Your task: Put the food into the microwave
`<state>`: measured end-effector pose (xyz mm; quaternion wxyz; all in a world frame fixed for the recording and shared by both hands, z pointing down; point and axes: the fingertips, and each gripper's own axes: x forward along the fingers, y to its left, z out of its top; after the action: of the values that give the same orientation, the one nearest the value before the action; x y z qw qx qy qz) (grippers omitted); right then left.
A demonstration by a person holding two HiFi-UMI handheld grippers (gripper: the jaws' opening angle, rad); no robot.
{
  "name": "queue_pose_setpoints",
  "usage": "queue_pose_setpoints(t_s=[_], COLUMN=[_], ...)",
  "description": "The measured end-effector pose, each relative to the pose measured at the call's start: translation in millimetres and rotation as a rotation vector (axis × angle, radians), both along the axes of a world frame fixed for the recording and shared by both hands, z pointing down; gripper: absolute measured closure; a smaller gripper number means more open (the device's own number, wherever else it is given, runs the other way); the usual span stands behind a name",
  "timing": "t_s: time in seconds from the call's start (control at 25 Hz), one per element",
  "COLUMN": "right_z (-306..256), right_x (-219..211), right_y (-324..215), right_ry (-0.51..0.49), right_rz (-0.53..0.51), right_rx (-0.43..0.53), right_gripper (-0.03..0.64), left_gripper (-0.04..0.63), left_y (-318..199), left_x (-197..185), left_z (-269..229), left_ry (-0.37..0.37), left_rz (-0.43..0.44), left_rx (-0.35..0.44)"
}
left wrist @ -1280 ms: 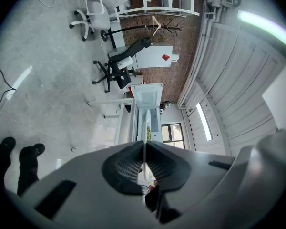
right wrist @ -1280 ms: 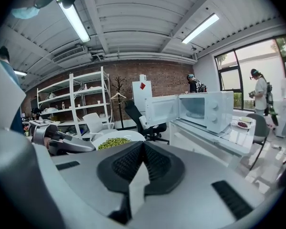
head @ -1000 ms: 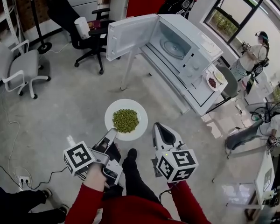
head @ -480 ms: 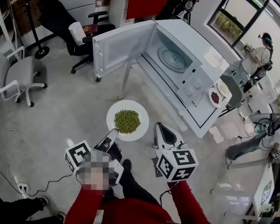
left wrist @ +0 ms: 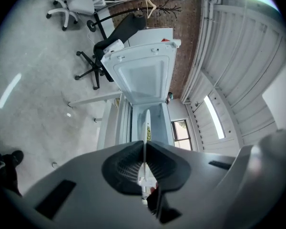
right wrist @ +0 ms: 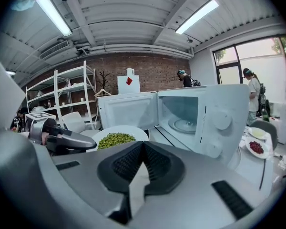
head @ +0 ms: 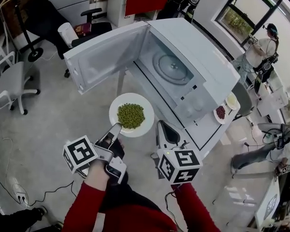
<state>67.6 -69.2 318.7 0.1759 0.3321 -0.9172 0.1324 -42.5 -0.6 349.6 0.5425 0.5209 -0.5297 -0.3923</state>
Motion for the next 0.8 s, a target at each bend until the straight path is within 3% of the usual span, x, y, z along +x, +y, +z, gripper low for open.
queue_pose_setpoints(t_s=[0.16, 0.28, 0.4, 0.8], right_z=[9, 15, 26, 27], right_x=[-9, -13, -17, -26], right_y=[-27, -45, -62, -106], right_ry=[0.017, 0.038, 0.069, 0.106], right_rz=[0.016, 0.031, 0.048, 0.212], right_rx=[-0.006, 0.004, 0.005, 0.017], right_gripper=[0.601, 0.603, 0.603, 0.603], left_gripper=[0.574, 0.572, 0.572, 0.572], left_y=[-41, -65, -84, -157], left_x=[-8, -10, -9, -18], left_z=[2, 15, 27, 28], left_ry=[0.020, -0.020, -0.008, -0.030], left_rz=[0.010, 0.050, 0.081, 0.210], left_rx=[0.042, 0.009, -0.005, 0.022])
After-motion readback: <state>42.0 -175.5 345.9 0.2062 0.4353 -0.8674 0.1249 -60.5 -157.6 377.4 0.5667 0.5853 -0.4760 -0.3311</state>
